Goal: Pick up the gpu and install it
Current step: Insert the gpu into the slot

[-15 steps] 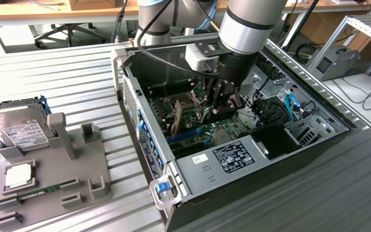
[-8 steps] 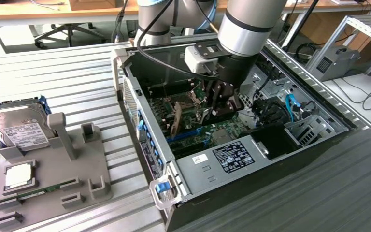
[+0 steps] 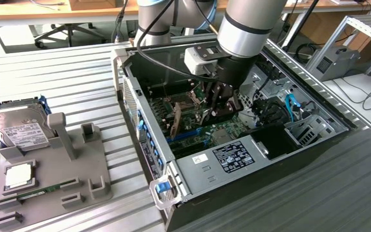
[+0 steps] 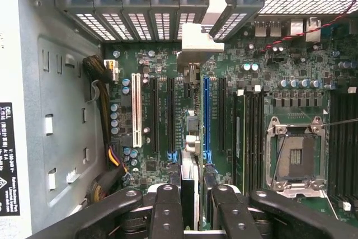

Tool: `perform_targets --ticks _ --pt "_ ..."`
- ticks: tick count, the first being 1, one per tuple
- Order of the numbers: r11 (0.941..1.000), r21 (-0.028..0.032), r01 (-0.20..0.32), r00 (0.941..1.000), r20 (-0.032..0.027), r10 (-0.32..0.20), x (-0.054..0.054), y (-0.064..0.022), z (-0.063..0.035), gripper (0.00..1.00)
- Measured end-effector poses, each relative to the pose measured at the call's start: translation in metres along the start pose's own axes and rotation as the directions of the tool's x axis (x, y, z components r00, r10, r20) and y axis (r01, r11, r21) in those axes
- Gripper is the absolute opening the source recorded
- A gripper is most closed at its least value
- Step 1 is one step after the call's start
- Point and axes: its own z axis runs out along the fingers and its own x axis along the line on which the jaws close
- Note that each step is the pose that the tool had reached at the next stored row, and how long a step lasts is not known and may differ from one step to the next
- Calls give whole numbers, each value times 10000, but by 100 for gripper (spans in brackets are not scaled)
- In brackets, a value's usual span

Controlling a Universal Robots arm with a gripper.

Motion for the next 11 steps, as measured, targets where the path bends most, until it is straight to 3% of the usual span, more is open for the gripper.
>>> perform_targets --ticks 11 --pt "10000 1 0 10000 1 0 1 -1 51 26"
